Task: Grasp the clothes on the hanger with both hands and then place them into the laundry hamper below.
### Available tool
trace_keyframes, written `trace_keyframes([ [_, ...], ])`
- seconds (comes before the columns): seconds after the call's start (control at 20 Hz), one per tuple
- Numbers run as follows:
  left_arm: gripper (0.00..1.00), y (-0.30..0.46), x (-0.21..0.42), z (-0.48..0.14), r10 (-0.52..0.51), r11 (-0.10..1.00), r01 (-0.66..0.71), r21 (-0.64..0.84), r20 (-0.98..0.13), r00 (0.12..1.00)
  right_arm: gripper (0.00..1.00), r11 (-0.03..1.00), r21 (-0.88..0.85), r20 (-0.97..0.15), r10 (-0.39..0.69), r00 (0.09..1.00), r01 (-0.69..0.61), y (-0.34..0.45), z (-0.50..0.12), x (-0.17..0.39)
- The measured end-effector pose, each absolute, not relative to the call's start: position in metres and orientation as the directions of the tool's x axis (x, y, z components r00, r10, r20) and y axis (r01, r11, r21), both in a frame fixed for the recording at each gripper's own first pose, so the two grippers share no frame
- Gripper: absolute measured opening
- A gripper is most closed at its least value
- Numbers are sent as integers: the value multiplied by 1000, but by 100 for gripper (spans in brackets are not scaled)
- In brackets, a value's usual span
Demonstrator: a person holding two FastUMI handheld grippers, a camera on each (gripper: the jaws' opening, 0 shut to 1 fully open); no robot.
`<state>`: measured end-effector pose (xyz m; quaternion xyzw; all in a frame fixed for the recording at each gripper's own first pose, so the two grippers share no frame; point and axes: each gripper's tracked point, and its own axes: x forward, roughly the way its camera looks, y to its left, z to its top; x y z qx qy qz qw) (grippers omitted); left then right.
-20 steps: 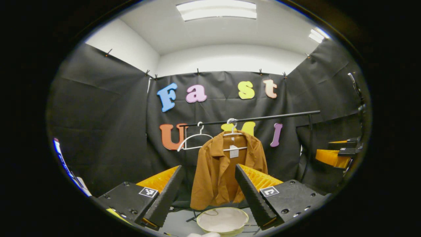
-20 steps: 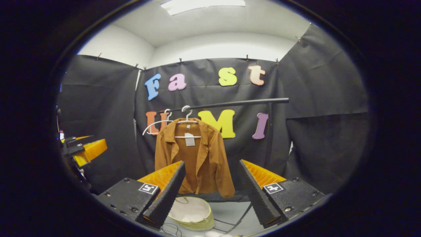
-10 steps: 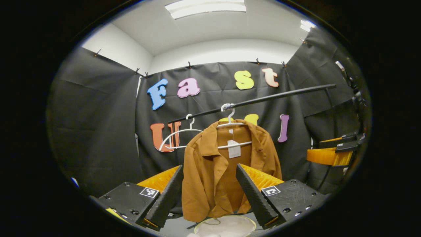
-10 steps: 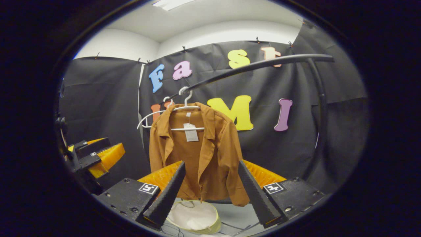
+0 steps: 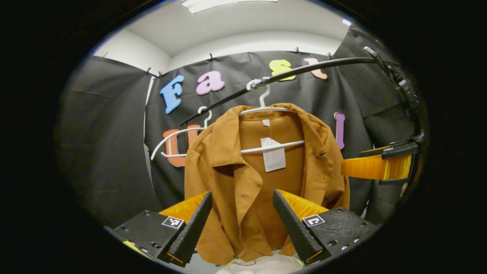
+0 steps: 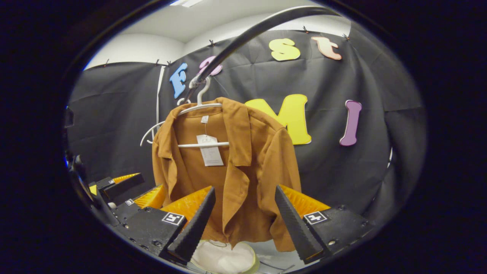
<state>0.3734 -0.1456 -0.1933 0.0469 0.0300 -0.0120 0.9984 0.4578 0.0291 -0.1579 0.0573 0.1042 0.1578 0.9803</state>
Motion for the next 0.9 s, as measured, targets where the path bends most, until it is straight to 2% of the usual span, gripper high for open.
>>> trace_keyframes([
  [0.3,98,-142,431,-203,-26,998,29,47,-68,997,96,925,144,-207,374,904,-350,61,-164,512],
  [0.55,98,-153,458,-191,-79,997,78,-19,-50,996,95,926,154,-205,371,906,-345,63,-160,540],
  [0.7,96,-147,469,-190,-56,998,55,-11,-58,997,86,923,166,-218,377,900,-346,66,-162,550],
  [0.75,82,-143,473,-191,-42,999,42,-8,-66,997,82,925,167,-215,372,903,-342,65,-162,553],
  [0.85,57,-142,478,-198,-44,999,44,-2,-106,993,65,929,158,-207,363,908,-335,65,-160,556],
  [0.9,45,-138,481,-201,-48,999,47,-10,-118,992,54,926,158,-202,369,907,-341,67,-160,558],
])
